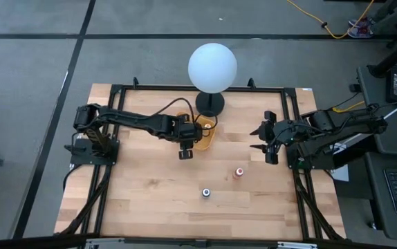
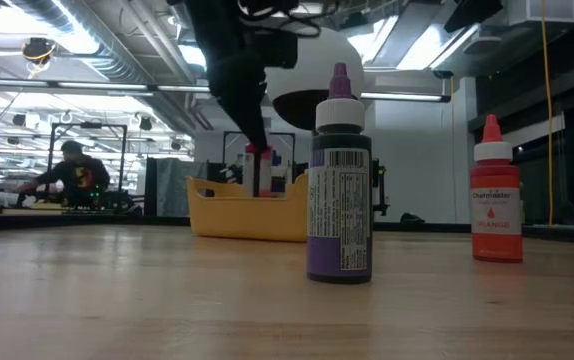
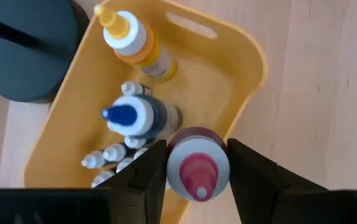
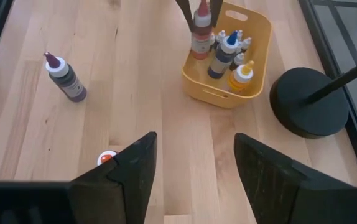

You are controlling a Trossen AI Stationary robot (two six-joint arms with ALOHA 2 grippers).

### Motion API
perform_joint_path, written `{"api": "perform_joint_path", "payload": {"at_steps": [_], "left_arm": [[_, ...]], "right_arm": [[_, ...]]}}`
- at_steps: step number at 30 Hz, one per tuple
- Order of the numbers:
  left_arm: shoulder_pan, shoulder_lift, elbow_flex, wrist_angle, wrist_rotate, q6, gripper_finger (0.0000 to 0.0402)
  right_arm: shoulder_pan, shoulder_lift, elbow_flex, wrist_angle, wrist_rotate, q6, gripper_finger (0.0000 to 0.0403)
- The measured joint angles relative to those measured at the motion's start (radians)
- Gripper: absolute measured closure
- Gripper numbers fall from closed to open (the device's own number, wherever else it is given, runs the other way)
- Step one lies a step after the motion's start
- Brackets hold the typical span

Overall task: Pick & Place food coloring
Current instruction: Put the large pink food coloring bottle into the yellow bin

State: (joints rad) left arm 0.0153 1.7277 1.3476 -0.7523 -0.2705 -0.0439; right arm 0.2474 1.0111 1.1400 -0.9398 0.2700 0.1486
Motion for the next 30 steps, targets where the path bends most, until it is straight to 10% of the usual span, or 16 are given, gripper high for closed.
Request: {"api": "perform_joint_path", "payload": {"at_steps": [30], "left_arm": [[0.051,-0.001,-0.081,0.097,0.056,0.013,0.0242]], "right_arm": [[0.0,0.0,0.0,-0.002,0.0,0.001,0.0188]]}}
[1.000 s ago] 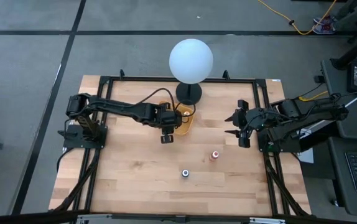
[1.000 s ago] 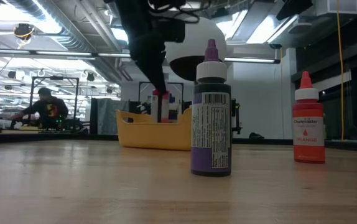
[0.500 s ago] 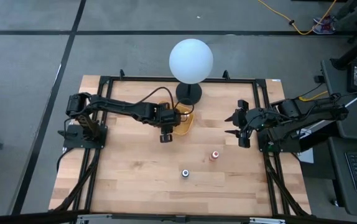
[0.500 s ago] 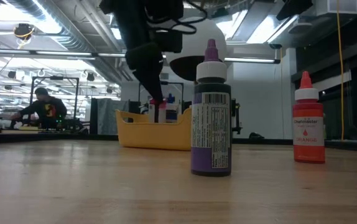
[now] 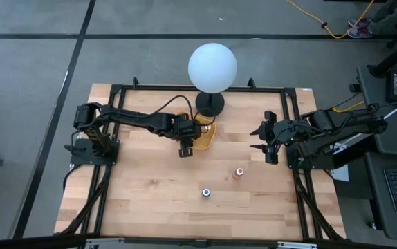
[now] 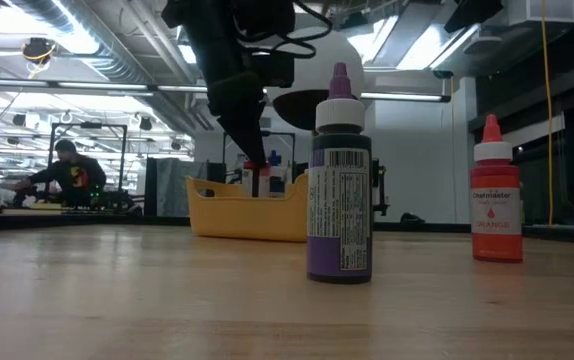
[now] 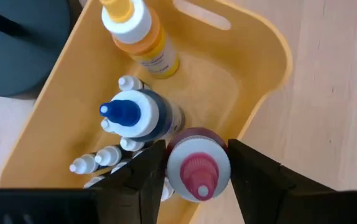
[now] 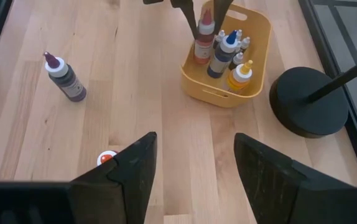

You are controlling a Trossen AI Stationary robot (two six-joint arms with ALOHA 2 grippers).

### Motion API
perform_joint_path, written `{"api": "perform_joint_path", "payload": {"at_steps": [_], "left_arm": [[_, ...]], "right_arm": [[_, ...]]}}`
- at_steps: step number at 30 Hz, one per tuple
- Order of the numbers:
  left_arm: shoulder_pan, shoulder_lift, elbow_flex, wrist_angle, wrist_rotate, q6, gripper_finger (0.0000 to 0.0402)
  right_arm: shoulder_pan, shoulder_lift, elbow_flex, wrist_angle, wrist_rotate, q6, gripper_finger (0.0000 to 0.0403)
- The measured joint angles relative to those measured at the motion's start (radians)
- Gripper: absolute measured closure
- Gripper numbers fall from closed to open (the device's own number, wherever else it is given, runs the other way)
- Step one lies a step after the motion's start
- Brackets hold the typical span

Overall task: Pick & Place food coloring
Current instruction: Put the large pink food coloring bottle into the yellow bin, then put the large purple food coloring bottle into the yellow bin

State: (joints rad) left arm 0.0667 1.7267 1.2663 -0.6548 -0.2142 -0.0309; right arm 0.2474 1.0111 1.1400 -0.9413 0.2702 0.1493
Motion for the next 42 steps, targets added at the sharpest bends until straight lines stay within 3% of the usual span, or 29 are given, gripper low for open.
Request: {"api": "perform_joint_path", "payload": {"at_steps": [16,26,32,42], "left_arm": [[0.016,0.0,0.0,-0.012,0.034,-0.019,0.0222],[-0.019,-0.076,0.114,-0.202,-0.016,-0.044,0.0222],[-0.109,-0.149,0.207,-0.294,-0.072,-0.098,0.0222],[-0.359,-0.101,0.348,-0.305,-0.083,-0.32,0.0222]], "right_arm": [[0.0,0.0,0.0,0.0,0.0,0.005,0.0188],[0.0,0.0,0.0,-0.003,0.0,0.002,0.0188],[0.0,0.0,0.0,-0.005,0.0,-0.002,0.0188],[0.0,0.0,0.0,-0.004,-0.009,-0.051,0.0188]]}}
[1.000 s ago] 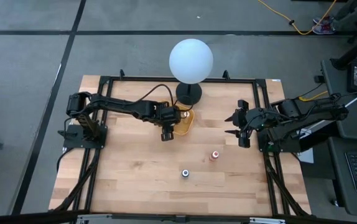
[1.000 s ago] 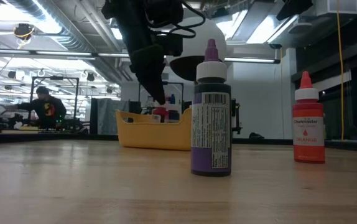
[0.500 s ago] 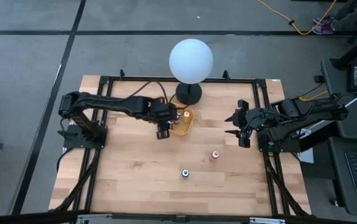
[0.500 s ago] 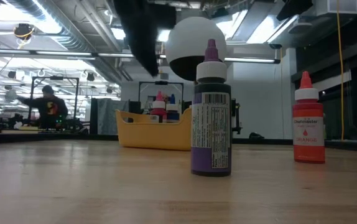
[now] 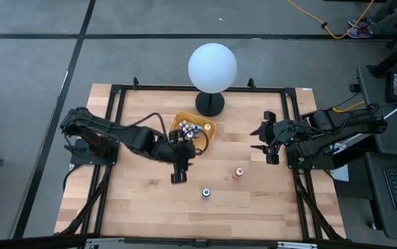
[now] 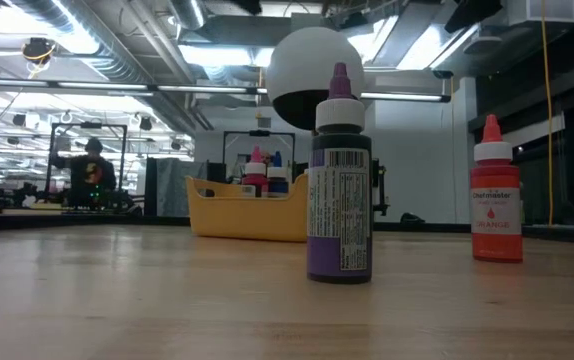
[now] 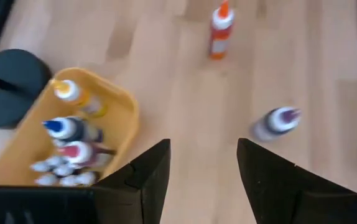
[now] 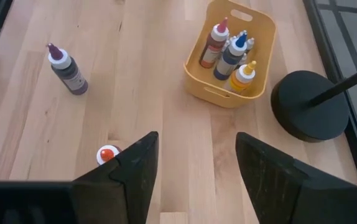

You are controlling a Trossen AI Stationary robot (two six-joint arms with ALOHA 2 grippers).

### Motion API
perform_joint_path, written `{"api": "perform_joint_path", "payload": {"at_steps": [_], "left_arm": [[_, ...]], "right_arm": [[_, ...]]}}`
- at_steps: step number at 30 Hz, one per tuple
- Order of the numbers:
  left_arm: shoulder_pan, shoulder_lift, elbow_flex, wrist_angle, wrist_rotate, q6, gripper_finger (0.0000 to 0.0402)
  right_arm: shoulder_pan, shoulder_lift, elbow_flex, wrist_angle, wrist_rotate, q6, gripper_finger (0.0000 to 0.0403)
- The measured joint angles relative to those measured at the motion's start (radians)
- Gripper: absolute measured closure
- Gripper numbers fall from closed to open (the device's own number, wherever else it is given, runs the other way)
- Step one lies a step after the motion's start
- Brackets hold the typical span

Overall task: Pick & Place food coloring
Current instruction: Put the large purple food coloring bottle into the yellow bin

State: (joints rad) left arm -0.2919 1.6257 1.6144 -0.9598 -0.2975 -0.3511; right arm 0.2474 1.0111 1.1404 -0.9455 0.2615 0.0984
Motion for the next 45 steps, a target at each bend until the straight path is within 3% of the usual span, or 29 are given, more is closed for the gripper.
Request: {"api": "perform_joint_path", "payload": {"at_steps": [9,18,25,30,37,45], "left_arm": [[-0.129,0.104,0.041,0.095,0.011,-0.124,0.0222],[-0.133,0.287,0.041,0.169,0.097,-0.151,0.0221],[-0.111,0.36,0.041,0.252,0.201,-0.076,0.0221],[-0.097,0.386,0.041,0.271,0.231,-0.027,0.022],[-0.071,0.388,0.03,0.253,0.162,0.004,0.0193],[-0.055,0.392,0.028,0.248,0.207,-0.016,0.0157]], "right_arm": [[0.0,0.0,0.0,0.001,-0.001,-0.056,0.0188],[0.0,0.0,0.0,0.0,-0.04,-0.088,0.0188],[0.0,0.0,0.0,-0.002,-0.055,-0.1,0.0188],[0.0,0.0,0.0,-0.003,-0.074,-0.099,0.0188],[0.0,0.0,0.0,-0.009,-0.08,-0.075,0.0188],[0.0,0.0,0.0,-0.029,-0.08,-0.054,0.0188]]}}
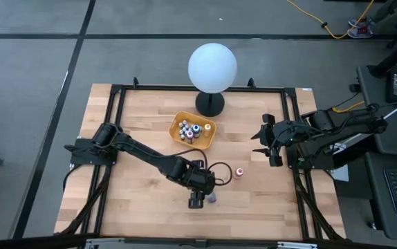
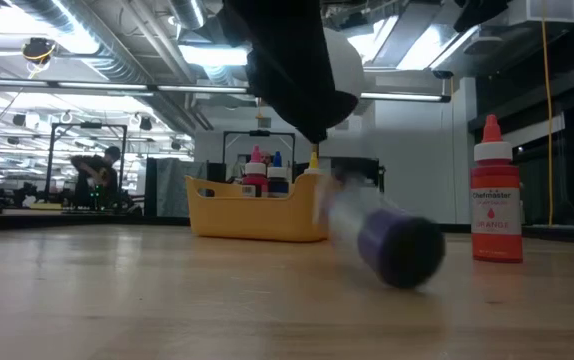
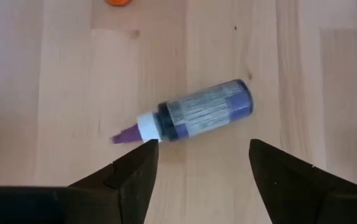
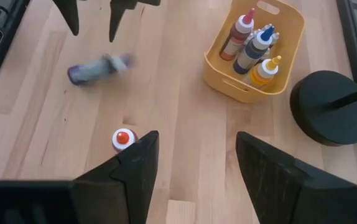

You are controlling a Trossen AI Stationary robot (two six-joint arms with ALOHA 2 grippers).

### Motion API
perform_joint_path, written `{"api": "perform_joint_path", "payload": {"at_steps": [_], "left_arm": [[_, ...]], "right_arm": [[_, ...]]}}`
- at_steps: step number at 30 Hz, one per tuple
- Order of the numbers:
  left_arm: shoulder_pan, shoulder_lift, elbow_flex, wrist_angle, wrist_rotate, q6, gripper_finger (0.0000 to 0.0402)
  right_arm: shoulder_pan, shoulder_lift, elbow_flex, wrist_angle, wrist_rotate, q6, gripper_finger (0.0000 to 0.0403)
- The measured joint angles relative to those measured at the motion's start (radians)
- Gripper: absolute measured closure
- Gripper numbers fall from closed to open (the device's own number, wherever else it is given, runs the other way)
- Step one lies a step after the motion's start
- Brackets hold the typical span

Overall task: Pick & Place food coloring
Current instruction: Put the large purple food coloring bottle into the yellow bin

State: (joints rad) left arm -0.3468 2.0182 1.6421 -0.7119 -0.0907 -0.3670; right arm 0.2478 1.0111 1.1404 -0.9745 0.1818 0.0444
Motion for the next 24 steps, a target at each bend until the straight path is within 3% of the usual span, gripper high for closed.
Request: {"api": "perform_joint_path", "payload": {"at_steps": [11,19,24], "left_arm": [[-0.017,-0.002,0.045,-0.144,-0.102,0.037,0.0153],[-0.018,-0.014,0.023,-0.274,-0.2,-0.03,0.0153],[-0.037,-0.043,0.014,-0.449,-0.321,-0.04,0.0153]], "right_arm": [[0.0,0.001,0.0,0.024,-0.002,0.0,0.0188],[0.009,0.007,-0.096,0.291,-0.102,0.165,0.0188],[0.103,0.036,-0.156,0.387,-0.025,0.208,0.0188]]}}
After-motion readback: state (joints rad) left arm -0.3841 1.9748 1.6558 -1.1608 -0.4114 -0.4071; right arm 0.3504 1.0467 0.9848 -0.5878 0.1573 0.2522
